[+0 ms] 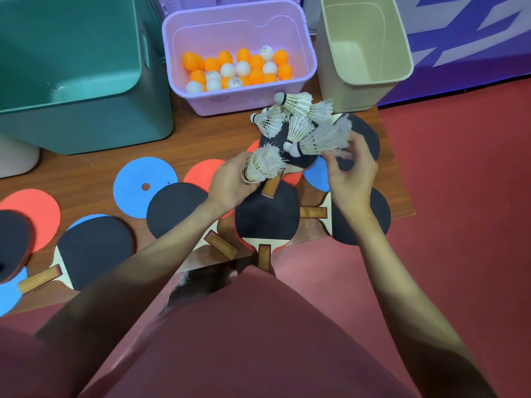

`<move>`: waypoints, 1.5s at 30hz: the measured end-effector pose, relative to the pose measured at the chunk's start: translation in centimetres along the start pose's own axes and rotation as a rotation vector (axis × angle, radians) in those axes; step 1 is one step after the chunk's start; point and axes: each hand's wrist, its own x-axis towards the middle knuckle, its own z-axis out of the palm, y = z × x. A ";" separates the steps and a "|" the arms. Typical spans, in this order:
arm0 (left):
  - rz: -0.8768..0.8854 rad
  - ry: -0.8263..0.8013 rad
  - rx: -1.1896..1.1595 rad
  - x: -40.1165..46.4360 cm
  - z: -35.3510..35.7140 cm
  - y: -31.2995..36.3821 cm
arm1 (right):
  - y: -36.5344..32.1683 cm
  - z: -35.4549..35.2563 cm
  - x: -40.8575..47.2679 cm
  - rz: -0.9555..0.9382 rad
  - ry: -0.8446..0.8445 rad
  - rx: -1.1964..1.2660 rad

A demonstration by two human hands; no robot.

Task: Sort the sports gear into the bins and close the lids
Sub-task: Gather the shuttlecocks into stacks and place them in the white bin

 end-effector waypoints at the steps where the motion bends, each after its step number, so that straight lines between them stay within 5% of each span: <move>1: -0.005 -0.004 0.003 0.0 0.0 -0.1 | -0.8 0.1 -0.2 -0.051 -0.033 -0.005; 6: 0.016 -0.009 0.012 0.2 0.1 0.1 | -2.3 1.3 -0.7 -0.346 -0.065 -0.131; 14: -0.001 -0.008 -0.034 0.4 -0.7 0.2 | -3.0 2.7 -0.1 -0.437 -0.197 -0.226; 25: -0.017 -0.082 -0.366 0.5 -1.2 -0.1 | -3.5 3.9 0.8 -0.224 -0.378 -0.102; 30: -0.064 0.042 -0.361 1.3 -1.3 -0.3 | -4.1 4.7 0.8 -0.186 -0.390 -0.050; 42: -0.092 0.007 -0.434 1.8 -0.3 -1.6 | -5.0 5.5 1.1 -0.179 -0.628 0.006; 45: -0.137 0.047 -0.482 1.8 -0.4 -1.7 | -4.8 5.8 1.9 -0.193 -0.471 0.089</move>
